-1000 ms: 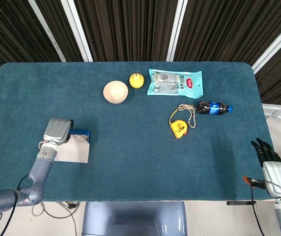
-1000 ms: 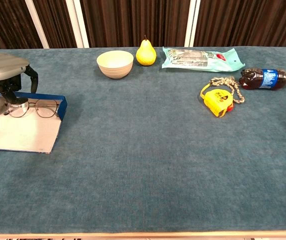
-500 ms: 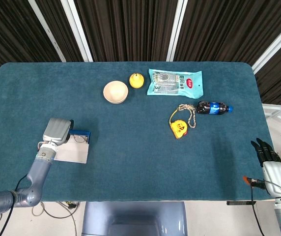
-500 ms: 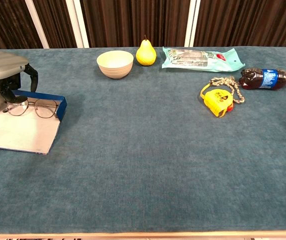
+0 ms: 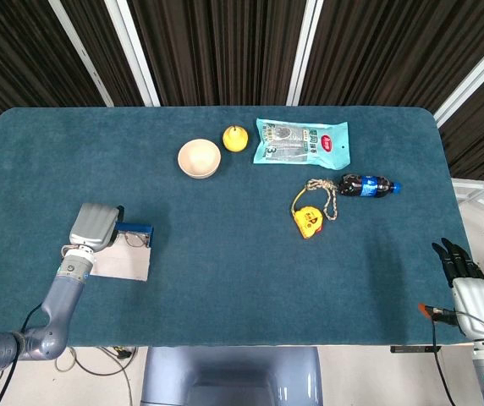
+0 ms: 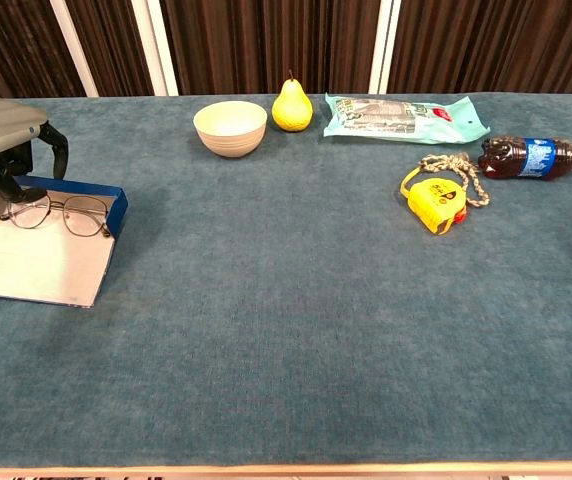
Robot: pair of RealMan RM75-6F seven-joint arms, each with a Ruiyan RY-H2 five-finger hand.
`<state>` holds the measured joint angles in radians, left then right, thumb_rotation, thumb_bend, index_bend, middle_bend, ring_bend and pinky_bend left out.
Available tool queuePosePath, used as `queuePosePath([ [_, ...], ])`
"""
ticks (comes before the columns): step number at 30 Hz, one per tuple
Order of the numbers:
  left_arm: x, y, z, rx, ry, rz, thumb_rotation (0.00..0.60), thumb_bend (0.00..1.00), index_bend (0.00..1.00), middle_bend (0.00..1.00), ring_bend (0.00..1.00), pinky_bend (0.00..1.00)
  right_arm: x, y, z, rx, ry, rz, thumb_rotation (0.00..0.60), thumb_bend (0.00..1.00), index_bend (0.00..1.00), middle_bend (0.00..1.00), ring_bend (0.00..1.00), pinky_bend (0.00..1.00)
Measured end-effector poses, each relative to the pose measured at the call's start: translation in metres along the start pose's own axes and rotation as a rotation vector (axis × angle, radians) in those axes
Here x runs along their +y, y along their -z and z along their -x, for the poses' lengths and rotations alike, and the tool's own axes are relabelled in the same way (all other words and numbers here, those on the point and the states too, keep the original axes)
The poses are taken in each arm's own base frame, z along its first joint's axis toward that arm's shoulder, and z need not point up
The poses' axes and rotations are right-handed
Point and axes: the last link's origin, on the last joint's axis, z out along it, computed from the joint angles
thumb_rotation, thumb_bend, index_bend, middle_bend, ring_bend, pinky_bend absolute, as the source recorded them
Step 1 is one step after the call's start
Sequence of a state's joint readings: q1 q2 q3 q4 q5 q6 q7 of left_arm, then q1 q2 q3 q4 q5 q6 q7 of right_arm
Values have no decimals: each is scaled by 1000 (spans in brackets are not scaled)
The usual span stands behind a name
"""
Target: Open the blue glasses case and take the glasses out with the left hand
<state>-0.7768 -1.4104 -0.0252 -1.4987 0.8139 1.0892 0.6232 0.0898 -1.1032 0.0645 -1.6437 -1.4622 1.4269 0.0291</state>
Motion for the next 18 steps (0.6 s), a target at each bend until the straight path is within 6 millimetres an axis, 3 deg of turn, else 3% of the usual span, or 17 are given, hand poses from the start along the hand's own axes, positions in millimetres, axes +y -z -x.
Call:
queuePosePath([
  [18, -4, -2, -5, 27, 25, -27, 600, 425, 660, 1000, 881, 968, 0, 0, 0, -1, 0, -1, 600, 172, 0, 0, 0, 196],
])
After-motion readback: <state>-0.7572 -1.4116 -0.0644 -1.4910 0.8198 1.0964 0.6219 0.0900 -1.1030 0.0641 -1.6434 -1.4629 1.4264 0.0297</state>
